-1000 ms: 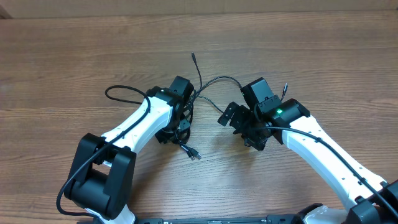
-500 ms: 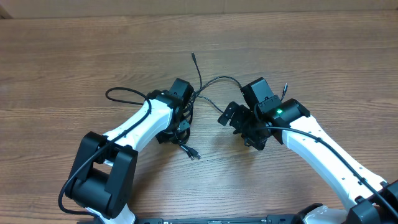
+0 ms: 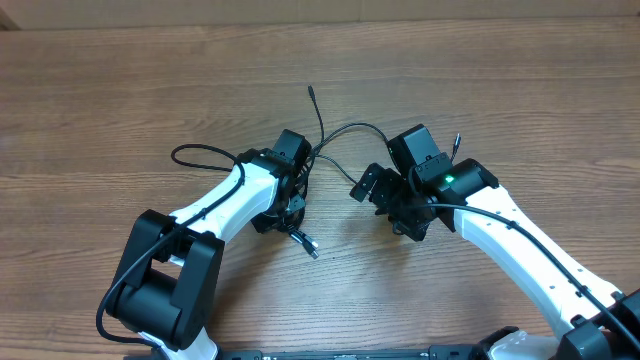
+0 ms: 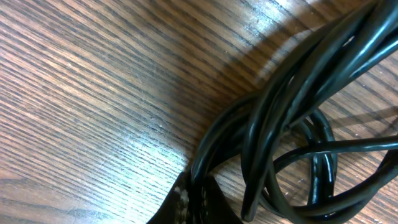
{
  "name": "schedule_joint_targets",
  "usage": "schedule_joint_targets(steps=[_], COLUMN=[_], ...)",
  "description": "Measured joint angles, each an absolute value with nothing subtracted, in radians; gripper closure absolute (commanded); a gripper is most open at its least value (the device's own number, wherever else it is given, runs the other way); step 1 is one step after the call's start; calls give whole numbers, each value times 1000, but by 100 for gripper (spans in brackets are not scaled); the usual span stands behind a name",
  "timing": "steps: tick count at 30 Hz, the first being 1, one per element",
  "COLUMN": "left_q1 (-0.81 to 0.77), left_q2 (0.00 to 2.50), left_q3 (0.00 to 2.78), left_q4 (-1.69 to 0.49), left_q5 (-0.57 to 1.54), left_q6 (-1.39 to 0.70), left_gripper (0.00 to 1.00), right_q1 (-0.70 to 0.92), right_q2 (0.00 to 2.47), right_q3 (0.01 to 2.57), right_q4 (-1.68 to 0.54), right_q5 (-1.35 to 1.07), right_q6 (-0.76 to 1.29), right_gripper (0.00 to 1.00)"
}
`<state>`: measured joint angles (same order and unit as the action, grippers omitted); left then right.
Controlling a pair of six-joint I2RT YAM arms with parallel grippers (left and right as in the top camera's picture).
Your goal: Untangle cables
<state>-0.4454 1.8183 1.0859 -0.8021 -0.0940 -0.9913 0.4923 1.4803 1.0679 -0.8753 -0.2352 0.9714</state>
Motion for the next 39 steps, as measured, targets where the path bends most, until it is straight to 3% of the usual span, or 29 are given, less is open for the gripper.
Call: schedule_joint_targets(steps=[6,10,13,20,30,39], left_q1=[-445,-445,-445,-445,-445,-445], left_q2=[1818,1818,1818,1818,1818,1809], left_q3=[1081,1071,1068,1065,1066,1077], left_q4=[-780,-780,-778,-769,-767,-762], left_q5=[-95,-99,-99,-99,-102,-78], left_q6=[-993,-992,-992,-990,-991,-992], left_gripper=[71,70,72,96,96,96], right_q1=[492,492,492,492,492,492], right_q2=[1480,1480,1480,1480,1480,1480], right_q3=[1068,1068,1068,1068,1068,1068], right_q4=[-875,-876,-875,-876,-876,-876], right_q5=[-236,-235,-236,-235,-236,-238], right_q6=[971,971,971,971,967,836], right_gripper=[0,0,0,0,0,0])
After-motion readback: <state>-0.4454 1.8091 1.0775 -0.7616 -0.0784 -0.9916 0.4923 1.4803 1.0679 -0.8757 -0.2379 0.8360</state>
